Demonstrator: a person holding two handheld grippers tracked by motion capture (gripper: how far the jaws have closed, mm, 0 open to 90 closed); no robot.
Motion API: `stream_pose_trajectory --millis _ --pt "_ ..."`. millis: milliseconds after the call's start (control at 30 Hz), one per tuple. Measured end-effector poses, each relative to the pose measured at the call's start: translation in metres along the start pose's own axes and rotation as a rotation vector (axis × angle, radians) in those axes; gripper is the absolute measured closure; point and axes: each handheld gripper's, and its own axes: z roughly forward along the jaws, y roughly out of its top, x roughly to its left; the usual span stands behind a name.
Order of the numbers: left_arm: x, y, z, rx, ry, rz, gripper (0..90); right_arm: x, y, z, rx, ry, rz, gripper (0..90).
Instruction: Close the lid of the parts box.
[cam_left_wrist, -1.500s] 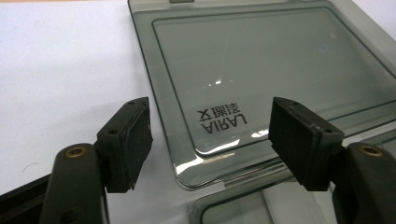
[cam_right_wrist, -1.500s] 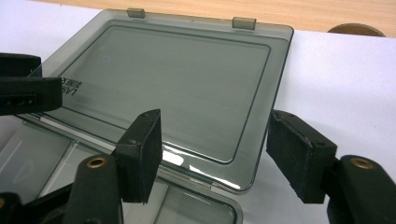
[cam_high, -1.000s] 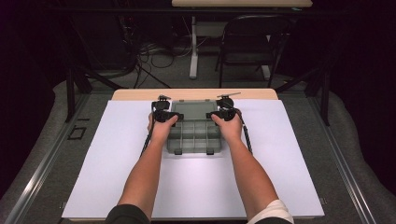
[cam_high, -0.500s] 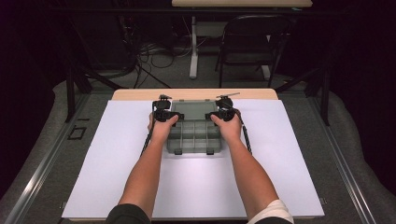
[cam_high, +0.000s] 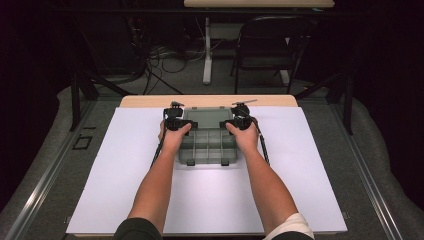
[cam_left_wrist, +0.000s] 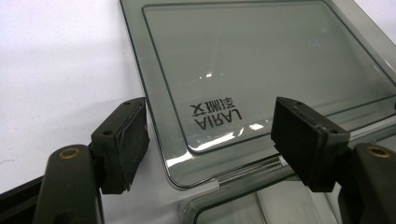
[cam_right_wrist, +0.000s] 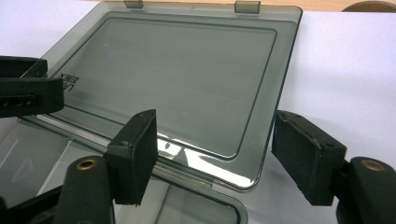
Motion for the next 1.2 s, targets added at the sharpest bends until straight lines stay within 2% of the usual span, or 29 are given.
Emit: stream_pose_trajectory --millis 1200 --pt "0.0043 0.0006 0.0033 0.000 -0.020 0.020 27.1 -0.0052 -0.0005 0.0054 0.005 0.029 0.048 29.8"
